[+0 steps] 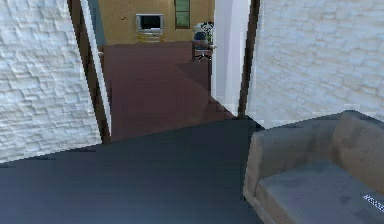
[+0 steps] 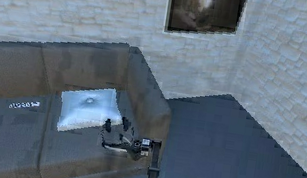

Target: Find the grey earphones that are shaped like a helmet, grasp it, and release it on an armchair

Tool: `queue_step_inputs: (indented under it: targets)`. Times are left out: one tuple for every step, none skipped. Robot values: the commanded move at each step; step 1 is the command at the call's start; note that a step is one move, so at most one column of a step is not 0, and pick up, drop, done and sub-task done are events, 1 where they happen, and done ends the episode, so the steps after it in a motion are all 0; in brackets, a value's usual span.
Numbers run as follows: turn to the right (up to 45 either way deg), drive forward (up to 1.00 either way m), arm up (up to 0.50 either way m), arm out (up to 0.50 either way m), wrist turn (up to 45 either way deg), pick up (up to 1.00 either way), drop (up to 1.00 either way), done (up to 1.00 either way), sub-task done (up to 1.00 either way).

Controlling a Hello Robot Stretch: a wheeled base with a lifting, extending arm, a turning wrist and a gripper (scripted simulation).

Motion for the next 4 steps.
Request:
queue_step_inputs:
  targets:
    - [0.0, 0.00, 0.50, 0.00, 0.0, 0.00, 0.00, 0.00, 0.00]
    - [0.0, 0.00, 0.06, 0.00, 0.0, 0.00, 0.00, 0.00, 0.00]
    - [0.0, 0.00, 0.00, 0.00, -45.0, 0.00, 0.00, 0.00, 0.00]
    - [0.0, 0.00, 0.00, 0.00, -39.0, 0.00, 0.00, 0.00, 0.00]
